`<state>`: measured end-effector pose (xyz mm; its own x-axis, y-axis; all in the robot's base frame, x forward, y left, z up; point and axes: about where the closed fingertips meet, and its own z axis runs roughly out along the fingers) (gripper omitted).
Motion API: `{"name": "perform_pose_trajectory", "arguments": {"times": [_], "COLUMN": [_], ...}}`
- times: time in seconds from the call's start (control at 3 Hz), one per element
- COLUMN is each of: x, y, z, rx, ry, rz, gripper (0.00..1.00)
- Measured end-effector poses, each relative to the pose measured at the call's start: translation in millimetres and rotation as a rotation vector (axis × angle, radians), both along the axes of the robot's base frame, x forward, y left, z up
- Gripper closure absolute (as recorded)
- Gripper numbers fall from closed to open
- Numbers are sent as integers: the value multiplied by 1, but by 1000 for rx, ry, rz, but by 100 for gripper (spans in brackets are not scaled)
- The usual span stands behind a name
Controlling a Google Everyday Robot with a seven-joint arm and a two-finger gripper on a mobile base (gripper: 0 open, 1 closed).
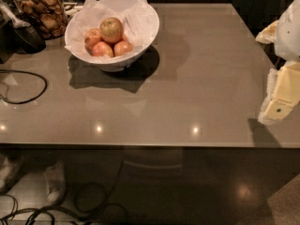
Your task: Pick apple from white bowl
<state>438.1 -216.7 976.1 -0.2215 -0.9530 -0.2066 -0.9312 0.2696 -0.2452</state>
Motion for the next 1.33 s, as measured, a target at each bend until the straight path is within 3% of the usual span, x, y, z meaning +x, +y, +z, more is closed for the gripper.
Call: {"name": "perform_pose_trajectory", "arguments": {"times": [0.33,0.67,1.33], "x": [0,17,79], "y": [0,11,43], "z": [0,12,42], "rx": [0,16,13], "ry": [0,-31,-33], "rz": [0,22,99], "gripper": [0,0,0]}}
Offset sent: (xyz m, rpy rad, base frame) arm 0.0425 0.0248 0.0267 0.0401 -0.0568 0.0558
